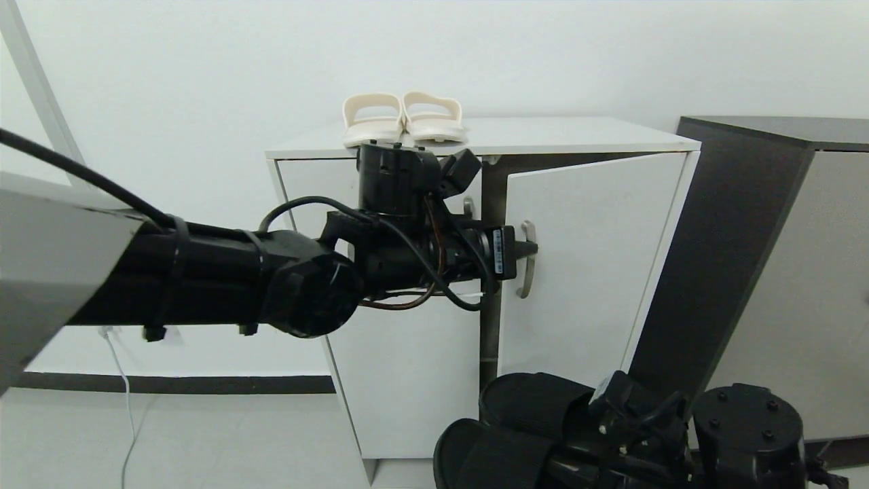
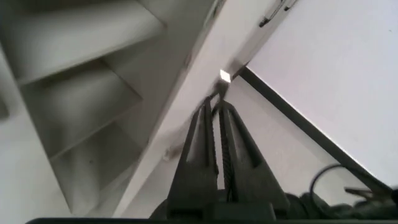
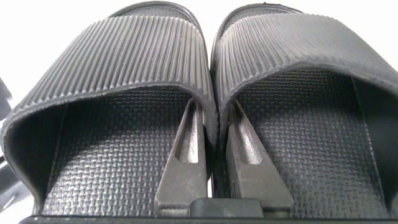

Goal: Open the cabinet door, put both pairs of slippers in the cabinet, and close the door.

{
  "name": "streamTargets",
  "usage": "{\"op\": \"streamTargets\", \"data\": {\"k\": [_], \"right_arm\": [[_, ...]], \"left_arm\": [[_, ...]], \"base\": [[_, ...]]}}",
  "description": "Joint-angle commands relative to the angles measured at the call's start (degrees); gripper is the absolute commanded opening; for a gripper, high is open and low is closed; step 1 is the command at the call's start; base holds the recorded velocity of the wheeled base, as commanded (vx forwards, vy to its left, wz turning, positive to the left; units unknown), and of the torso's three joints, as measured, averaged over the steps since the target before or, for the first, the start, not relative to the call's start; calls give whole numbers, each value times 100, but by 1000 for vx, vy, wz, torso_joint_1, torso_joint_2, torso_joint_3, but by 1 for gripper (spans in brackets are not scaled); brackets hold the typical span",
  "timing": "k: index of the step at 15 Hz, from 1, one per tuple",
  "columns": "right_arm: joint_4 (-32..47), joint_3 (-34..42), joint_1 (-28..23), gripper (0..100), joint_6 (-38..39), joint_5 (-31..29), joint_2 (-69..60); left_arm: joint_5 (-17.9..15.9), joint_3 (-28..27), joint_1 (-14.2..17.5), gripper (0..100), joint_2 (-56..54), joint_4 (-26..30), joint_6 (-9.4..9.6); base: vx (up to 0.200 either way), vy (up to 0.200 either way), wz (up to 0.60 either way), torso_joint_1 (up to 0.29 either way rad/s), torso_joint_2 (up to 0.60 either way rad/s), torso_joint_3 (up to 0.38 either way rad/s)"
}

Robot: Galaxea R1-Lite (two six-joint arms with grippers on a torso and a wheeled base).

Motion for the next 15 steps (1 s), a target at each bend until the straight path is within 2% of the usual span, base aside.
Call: {"op": "streamTargets", "data": {"k": [1, 3, 4, 6, 7, 8, 9, 15], "right_arm": [[7, 193, 54, 0, -117, 110, -190], [7, 377, 63, 0, -381, 277, -225], [7, 386, 81, 0, -407, 286, -234], [7, 412, 168, 0, -407, 277, -243], [7, 439, 186, 0, -407, 277, -234], [7, 448, 195, 0, -407, 277, -234], [7, 448, 204, 0, -407, 277, -225], [16, 562, 274, 0, -407, 277, -216]], "left_arm": [[62, 638, -114, 0, -708, -69, -4], [379, 1113, -211, 0, -1192, -78, 14], [423, 1218, -211, 0, -1368, -95, -13], [379, 1218, 27, 0, -1403, -95, -39], [379, 1122, 167, 0, -1289, -95, -74], [379, 981, 237, 0, -1139, -95, -250], [379, 779, 255, 0, -946, -95, -347], [431, -372, 317, 0, 267, -95, -364]], "base": [[0, 0, 0, 0, 0, 0], [0, 0, 0, 0, 0, 0], [0, 0, 0, 0, 0, 0], [0, 0, 0, 0, 0, 0], [0, 0, 0, 0, 0, 0], [0, 0, 0, 0, 0, 0], [0, 0, 0, 0, 0, 0], [0, 0, 0, 0, 0, 0]]}}
